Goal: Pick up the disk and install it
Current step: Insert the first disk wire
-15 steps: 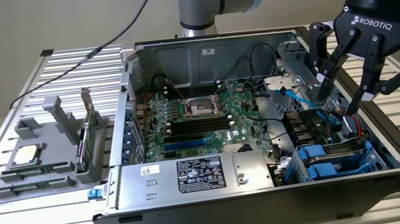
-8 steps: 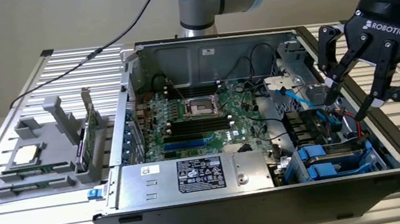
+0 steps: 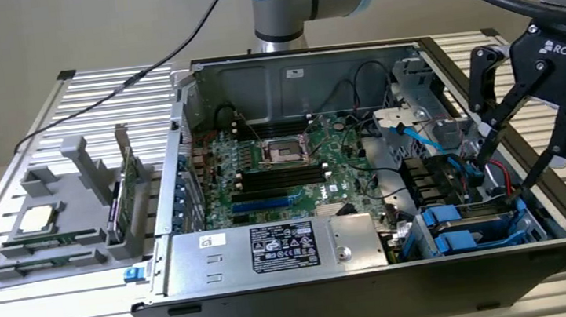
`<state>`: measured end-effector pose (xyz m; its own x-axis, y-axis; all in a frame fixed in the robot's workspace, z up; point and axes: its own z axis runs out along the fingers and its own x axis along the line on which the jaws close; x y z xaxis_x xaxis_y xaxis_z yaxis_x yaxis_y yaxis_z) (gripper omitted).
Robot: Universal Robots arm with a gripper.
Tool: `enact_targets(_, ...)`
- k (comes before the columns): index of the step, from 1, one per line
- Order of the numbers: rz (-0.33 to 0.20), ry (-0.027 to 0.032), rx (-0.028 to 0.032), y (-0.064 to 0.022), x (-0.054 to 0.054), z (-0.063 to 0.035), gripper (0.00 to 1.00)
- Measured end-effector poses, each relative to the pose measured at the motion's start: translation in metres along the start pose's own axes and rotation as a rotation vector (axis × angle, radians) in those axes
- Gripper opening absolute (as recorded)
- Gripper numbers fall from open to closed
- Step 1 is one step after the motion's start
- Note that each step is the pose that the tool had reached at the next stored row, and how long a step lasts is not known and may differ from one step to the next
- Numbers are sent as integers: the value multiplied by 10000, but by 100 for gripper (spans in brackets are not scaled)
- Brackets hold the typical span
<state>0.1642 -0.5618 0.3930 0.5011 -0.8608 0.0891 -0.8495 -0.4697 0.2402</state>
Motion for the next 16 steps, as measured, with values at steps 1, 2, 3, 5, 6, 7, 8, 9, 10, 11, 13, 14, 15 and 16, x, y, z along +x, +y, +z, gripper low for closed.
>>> enact_targets(1, -3, -12, 7, 3, 30, 5, 49)
enact_targets(2, -6, -28, 16, 6, 61, 11, 49)
enact_targets(3, -10, -46, 27, 10, 90, 17, 49)
enact_targets(5, -18, -91, 52, 15, 135, 34, 49)
enact_targets(6, -23, -124, 72, 16, 147, 46, 49)
enact_targets(7, -32, -168, 98, 15, 155, 58, 49)
enact_targets(8, -41, -224, 131, 12, 161, 68, 49)
enact_targets(9, -48, -284, 165, 10, 165, 77, 49)
enact_targets(10, -54, -344, 199, 7, 168, 86, 49)
enact_targets(11, -58, -406, 234, 4, 171, 96, 49)
enact_targets(13, -63, -515, 295, -1, 178, 114, 49)
enact_targets(14, -61, -560, 319, -4, 182, 126, 49)
enact_targets(15, -57, -601, 341, -8, 187, 140, 49)
enact_targets(16, -54, -633, 358, -12, 193, 154, 49)
